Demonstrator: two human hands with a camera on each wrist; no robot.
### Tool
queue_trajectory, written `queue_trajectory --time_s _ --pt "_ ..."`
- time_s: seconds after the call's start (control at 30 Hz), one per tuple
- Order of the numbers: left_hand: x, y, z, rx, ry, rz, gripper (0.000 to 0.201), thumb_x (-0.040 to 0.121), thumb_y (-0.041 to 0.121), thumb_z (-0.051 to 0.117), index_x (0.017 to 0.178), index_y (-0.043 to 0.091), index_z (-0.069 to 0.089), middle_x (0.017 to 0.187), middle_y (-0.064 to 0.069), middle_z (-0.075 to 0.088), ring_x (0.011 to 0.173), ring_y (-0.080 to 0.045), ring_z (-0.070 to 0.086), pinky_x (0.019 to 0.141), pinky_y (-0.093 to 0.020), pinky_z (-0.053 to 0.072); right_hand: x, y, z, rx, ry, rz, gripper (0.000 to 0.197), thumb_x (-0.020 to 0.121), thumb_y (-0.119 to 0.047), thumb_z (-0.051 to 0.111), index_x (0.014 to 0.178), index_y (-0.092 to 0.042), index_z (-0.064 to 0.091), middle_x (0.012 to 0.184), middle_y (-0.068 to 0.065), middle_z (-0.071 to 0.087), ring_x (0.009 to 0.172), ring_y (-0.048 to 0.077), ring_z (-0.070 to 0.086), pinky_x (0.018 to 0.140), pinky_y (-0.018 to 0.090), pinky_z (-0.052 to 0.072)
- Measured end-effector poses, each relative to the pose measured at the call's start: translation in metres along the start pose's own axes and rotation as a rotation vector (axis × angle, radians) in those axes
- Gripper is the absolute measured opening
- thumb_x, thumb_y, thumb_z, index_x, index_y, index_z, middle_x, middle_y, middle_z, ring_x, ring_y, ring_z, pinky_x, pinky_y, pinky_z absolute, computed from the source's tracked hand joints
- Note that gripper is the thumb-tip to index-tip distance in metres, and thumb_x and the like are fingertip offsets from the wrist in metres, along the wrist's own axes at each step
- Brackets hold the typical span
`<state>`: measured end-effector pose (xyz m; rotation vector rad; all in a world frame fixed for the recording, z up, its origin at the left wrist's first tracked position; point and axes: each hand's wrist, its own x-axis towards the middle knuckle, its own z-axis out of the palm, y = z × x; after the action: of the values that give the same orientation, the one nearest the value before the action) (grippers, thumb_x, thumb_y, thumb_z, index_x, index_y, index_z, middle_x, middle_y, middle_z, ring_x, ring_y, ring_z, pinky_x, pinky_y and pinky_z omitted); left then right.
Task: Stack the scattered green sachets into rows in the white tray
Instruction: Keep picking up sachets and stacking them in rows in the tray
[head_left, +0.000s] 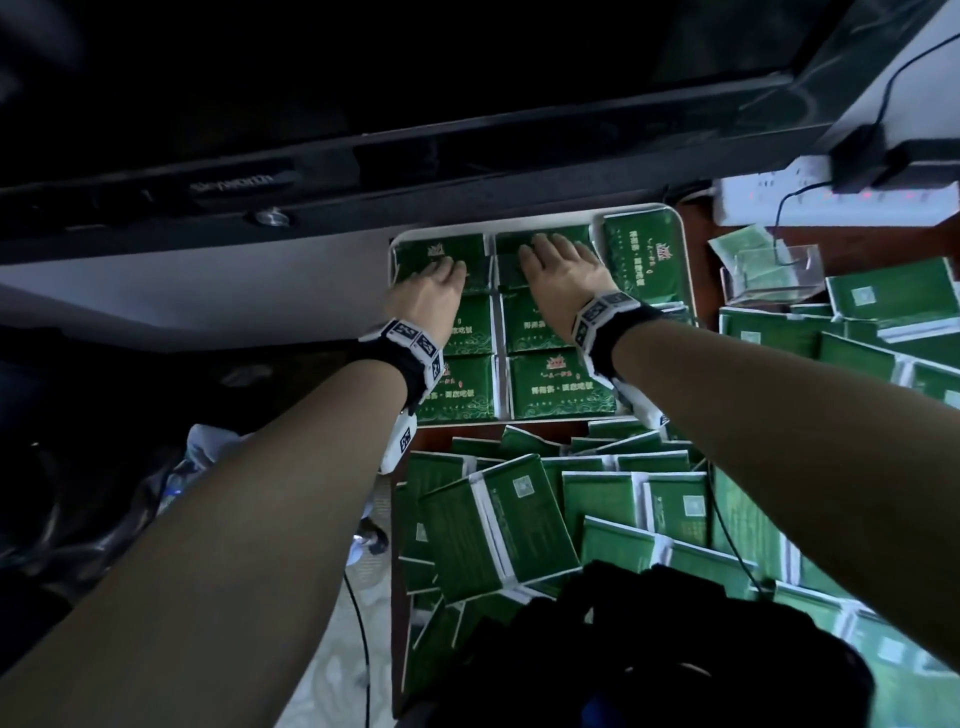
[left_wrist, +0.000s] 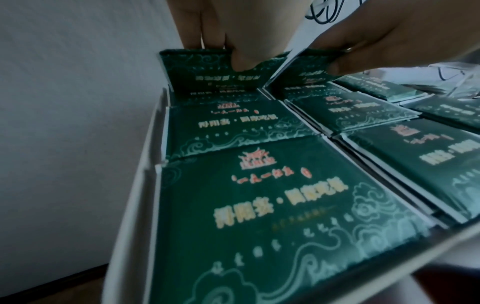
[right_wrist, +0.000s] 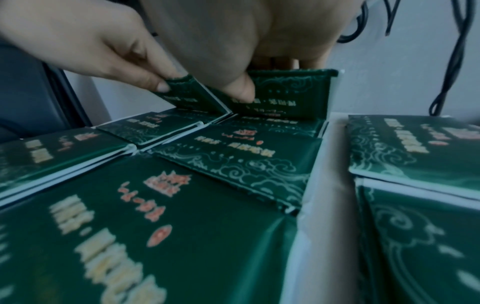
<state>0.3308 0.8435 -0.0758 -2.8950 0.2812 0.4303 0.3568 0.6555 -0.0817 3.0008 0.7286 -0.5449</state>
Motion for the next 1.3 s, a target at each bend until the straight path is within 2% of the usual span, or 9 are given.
queue_trajectory --time_s 0.23,0.3,0.5,0.67,0.83,0.97,1.07,1.2,1.3 --pt "0.004 -0.006 0.005 -0.032 -0.009 0.000 0.067 0.093 -0.012 0.039 0.154 0.011 0.026 0.162 -0.005 0.022 0.139 -0.022 0.042 0.092 -0.042 0.053 0.005 0.006 0.001 -0.012 0.009 0.019 0.059 0.097 -0.011 0.049 0.151 -0.005 0.025 0.154 0.017 0.029 0.139 0.038 0.032 0.118 0.051 0.027" --pt "0.007 -0.008 0.004 -0.042 -0.005 0.002 0.066 0.093 -0.012 0.039 0.154 0.010 0.027 0.162 -0.005 0.022 0.138 -0.022 0.043 0.090 -0.042 0.054 0.008 0.007 0.001 -0.006 -0.003 0.026 0.062 0.097 -0.011 0.049 0.153 -0.007 0.022 0.156 0.017 0.027 0.141 0.038 0.029 0.118 0.051 0.025" --pt "0.012 -0.013 0.008 -0.050 -0.023 0.003 0.064 0.095 -0.011 0.038 0.154 0.009 0.025 0.163 -0.008 0.020 0.142 -0.023 0.037 0.096 -0.044 0.052 0.015 0.010 0.006 0.001 -0.028 0.043 0.069 0.098 -0.011 0.048 0.157 -0.014 0.013 0.162 0.016 0.014 0.148 0.037 0.017 0.121 0.049 0.017" --pt "0.017 -0.013 0.014 -0.014 -0.010 -0.004 0.058 0.099 -0.003 0.042 0.154 0.010 0.027 0.162 -0.007 0.021 0.144 -0.020 0.034 0.090 -0.042 0.053 0.021 0.014 0.011 0.009 0.002 0.053 0.065 0.100 -0.014 0.043 0.158 -0.015 0.012 0.163 0.016 0.009 0.149 0.036 0.014 0.120 0.048 0.014" --pt "0.020 -0.012 0.018 0.003 -0.006 0.011 0.060 0.097 -0.007 0.041 0.154 0.009 0.027 0.162 -0.009 0.019 0.145 -0.020 0.031 0.085 -0.040 0.055 0.024 0.017 0.018 0.013 0.012 0.036 0.064 0.103 -0.021 0.042 0.158 -0.012 0.010 0.164 0.017 0.005 0.149 0.037 0.011 0.122 0.049 0.014" --pt "0.024 -0.015 0.026 0.020 -0.016 0.005 0.055 0.102 0.006 0.046 0.154 0.009 0.026 0.163 -0.009 0.018 0.147 -0.018 0.026 0.082 -0.040 0.056 0.025 0.015 0.022 0.003 0.019 0.023 0.065 0.104 -0.028 0.039 0.158 -0.011 0.008 0.164 0.016 0.000 0.150 0.037 0.008 0.122 0.050 0.013" --pt "0.024 -0.014 0.027 0.025 -0.027 0.004 0.055 0.104 0.021 0.046 0.153 0.007 0.025 0.163 -0.010 0.015 0.147 -0.019 0.026 0.079 -0.040 0.057 0.024 0.014 0.022 -0.011 0.013 0.018 0.067 0.101 -0.023 0.038 0.158 -0.011 0.004 0.164 0.015 -0.004 0.151 0.035 0.004 0.123 0.050 0.010" --pt "0.013 -0.005 0.014 -0.015 0.005 -0.017 0.056 0.106 0.036 0.037 0.152 0.005 0.027 0.162 -0.011 0.018 0.148 -0.021 0.025 0.090 -0.039 0.053 0.013 0.013 0.011 -0.017 -0.014 0.019 0.076 0.094 -0.013 0.042 0.158 -0.015 0.002 0.164 0.014 -0.006 0.151 0.035 0.002 0.123 0.050 0.007" --pt "-0.002 0.010 0.003 -0.061 0.042 -0.028 0.053 0.102 0.031 0.043 0.148 0.006 0.036 0.160 -0.011 0.026 0.146 -0.025 0.028 0.100 -0.042 0.047 -0.003 0.010 -0.003 0.019 -0.039 0.047 0.077 0.089 -0.005 0.048 0.157 -0.016 0.012 0.165 0.012 0.001 0.151 0.034 0.007 0.123 0.050 0.010"
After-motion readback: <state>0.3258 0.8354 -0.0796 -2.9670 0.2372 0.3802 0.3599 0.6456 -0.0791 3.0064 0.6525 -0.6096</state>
